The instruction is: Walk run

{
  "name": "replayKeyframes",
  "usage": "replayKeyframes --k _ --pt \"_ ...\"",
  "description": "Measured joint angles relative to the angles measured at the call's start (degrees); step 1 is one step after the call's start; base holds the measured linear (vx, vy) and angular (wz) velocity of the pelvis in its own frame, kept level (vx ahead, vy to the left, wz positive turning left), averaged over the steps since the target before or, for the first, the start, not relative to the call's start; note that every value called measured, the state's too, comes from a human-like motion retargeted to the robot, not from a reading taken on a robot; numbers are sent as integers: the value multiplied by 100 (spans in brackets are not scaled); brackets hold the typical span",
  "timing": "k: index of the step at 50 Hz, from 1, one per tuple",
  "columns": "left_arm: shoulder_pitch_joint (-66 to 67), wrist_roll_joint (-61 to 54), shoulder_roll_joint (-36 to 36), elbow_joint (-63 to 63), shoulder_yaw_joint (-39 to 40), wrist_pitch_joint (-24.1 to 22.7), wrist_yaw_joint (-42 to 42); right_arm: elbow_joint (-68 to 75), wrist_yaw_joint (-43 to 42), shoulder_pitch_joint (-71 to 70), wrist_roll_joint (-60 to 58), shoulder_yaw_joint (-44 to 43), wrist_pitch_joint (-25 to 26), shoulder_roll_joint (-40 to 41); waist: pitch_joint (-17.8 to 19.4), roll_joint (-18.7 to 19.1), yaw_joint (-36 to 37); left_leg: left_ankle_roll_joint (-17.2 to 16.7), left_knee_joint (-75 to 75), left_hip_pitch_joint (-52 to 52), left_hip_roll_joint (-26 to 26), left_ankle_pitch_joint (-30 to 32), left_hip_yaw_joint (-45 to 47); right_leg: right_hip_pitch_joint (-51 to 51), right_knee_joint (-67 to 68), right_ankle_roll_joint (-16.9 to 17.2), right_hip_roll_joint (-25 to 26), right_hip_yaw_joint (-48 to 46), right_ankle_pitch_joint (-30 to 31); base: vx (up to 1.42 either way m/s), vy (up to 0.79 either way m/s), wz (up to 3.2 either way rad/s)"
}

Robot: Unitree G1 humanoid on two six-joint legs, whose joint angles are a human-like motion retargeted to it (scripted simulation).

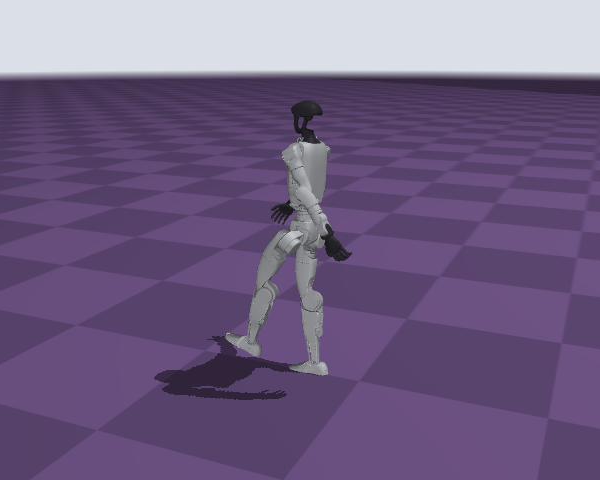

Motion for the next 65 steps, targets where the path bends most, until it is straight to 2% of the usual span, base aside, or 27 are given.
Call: replayKeyframes --k 2,5,7,8,10,12,13,15,19,22,26,30,31,32,35,37,40,41,43,46,50,52,55,57,60,63,65 --pt "-1 -106 55 0 48 86 -53 31 -72 15 233 -44 -66 3 -21 -64 -10 98 -679 187 -262 -186 -66 277 72 54 -34 -253 136 102 -4 8" --pt "-130 -292 177 0 112 167 -84 312 8 261 481 -122 -132 75 -190 -65 147 143 -329 377 -125 -14 179 528 378 283 -16 -456 855 135 -1 -31" --pt "-289 -464 229 0 201 90 -17 650 195 581 461 -144 -93 187 -371 -64 385 152 -125 426 74 570 498 568 813 455 -115 -647 2032 131 -1 -83" --pt "-398 -608 264 0 224 20 4 861 307 778 388 -156 -63 256 -495 -66 389 297 -18 454 -37 547 -104 490 1135 577 -169 -764 2706 140 3 -32" --pt "-769 -1078 346 0 187 -164 14 1362 416 1146 201 -144 17 399 -556 -56 215 259 446 476 -117 240 -971 -3 2443 723 -49 -668 3593 121 1 36" --pt "-1352 -1664 427 -51 36 -348 92 1965 319 1440 140 -112 61 467 -375 -214 64 301 639 866 -273 -52 -672 -660 4361 756 -539 -1050 3593 123 0 32" --pt "-1637 -1924 437 -204 -28 -402 165 2254 279 1599 92 -141 56 513 -373 17 169 298 550 1089 141 -107 -283 -839 4477 642 -449 -1198 3593 98 -1 -14" --pt "-2293 -2352 455 -553 -160 -509 260 2779 365 1923 -71 -272 51 560 -386 394 114 230 371 1470 503 -263 -370 -1346 4566 494 -109 -1360 3133 87 -2 23" --pt "-3390 -2756 446 -1449 -415 -954 -7 3277 785 2793 -495 -425 90 662 -281 585 -428 192 174 2017 397 -401 -854 -2495 4514 883 -38 -1130 2100 88 -4 135" --pt "-4079 -3090 577 -2030 -843 -1191 -355 3277 1002 3532 -750 -472 235 732 -249 689 -977 208 43 2431 263 -537 -1195 -3096 3564 1272 -493 -1088 1419 107 -14 148" --pt "-4829 -3063 963 -2490 -1113 -1421 -554 3277 1153 4206 -901 -579 517 804 -116 469 -1427 116 -53 3151 -35 -780 -1381 -3266 1347 1637 -1393 -1222 1321 105 -29 71" --pt "-5100 -2774 1193 -2712 -1193 -1552 -274 3277 1375 4526 -815 -768 657 818 -88 375 -1468 -277 -115 3866 36 -827 -1232 -3451 -296 2088 -1506 -803 619 107 -42 -2" --pt "-5060 -2742 1194 -2727 -1189 -1569 -192 3277 1402 4540 -761 -806 683 807 -136 395 -1498 -407 -52 3950 87 -728 -1238 -3467 -387 2196 -1574 -1110 587 104 -44 -9" --pt "-5003 -2712 1184 -2730 -1171 -1583 -122 3277 1415 4532 -705 -842 711 793 -194 411 -1533 -548 21 4018 132 -591 -1242 -3474 -374 2211 -1600 -1291 553 94 -40 10" --pt "-4635 -2669 1037 -2593 -1065 -1603 -60 3277 1292 4358 -528 -972 754 769 -436 433 -1647 -1114 356 4127 304 340 -1139 -3385 240 1764 -1655 -1939 479 123 -59 28" --pt "-4230 -2583 874 -2316 -997 -1605 -151 3277 1138 4174 -376 -1047 681 763 -561 417 -1848 -1547 868 4144 375 1575 -1342 -3207 335 1552 -1486 -1377 1087 106 -54 45" --pt "-3506 -2205 697 -1684 -970 -1447 -313 3277 1046 3680 -122 -1020 523 703 -642 347 -1732 -2124 2380 3694 231 3224 -1468 -2850 717 1140 -1096 -280 947 121 -58 -42" --pt "-3290 -2018 673 -1429 -954 -1297 -287 3277 1032 3382 -81 -985 515 662 -506 478 -1664 -2124 3469 3317 379 3309 -1440 -2625 783 1026 -971 -663 851 111 -42 -74" --pt "-2891 -1662 650 -939 -930 -987 -238 3244 971 2710 -40 -899 480 572 -485 294 -1681 -1892 4308 2794 303 3366 -1244 -2246 657 861 -1087 -825 774 91 -40 -68" --pt "-2289 -998 571 -416 -861 -574 -168 2710 805 1799 -20 -698 406 524 -501 59 -1586 -1270 4719 1997 424 2267 -493 -1844 497 685 -1019 -467 621 94 -32 -80" --pt "-1330 -235 265 -144 -687 -358 -77 1612 553 1002 91 -140 82 469 -402 -111 -1071 -939 4419 811 155 1114 -215 -1307 181 574 -859 -94 549 89 -16 -140" --pt "-928 6 174 -68 -576 -289 -97 1092 483 683 130 106 -68 407 -321 -125 -828 -746 3640 413 237 789 -12 -1055 99 459 -632 107 430 96 -17 -107" --pt "-450 218 108 0 -491 -90 -151 530 412 274 120 226 -263 210 -173 -2 -457 -410 1889 117 101 788 -276 -634 4 322 -284 32 212 95 -10 -63" --pt "-238 281 82 0 -395 71 -177 302 355 108 91 196 -333 61 -89 80 -288 -48 758 38 94 649 -178 -341 1 231 -74 51 55 100 -5 -22" --pt "-63 207 61 0 -205 266 -281 190 239 21 76 163 -348 -57 -54 -5 -278 244 -614 84 -350 195 -629 80 49 194 -82 -178 -54 105 -4 27" --pt "-64 -56 112 0 -30 421 -405 428 206 199 62 92 -291 -14 -145 -59 -175 345 -509 271 -262 163 -73 387 301 341 -49 -370 444 124 -3 -2" --pt "-161 -233 163 0 168 418 -368 748 271 443 10 8 -231 66 -313 -69 64 329 -129 361 56 338 844 468 593 474 -109 -600 1305 135 -2 -70"
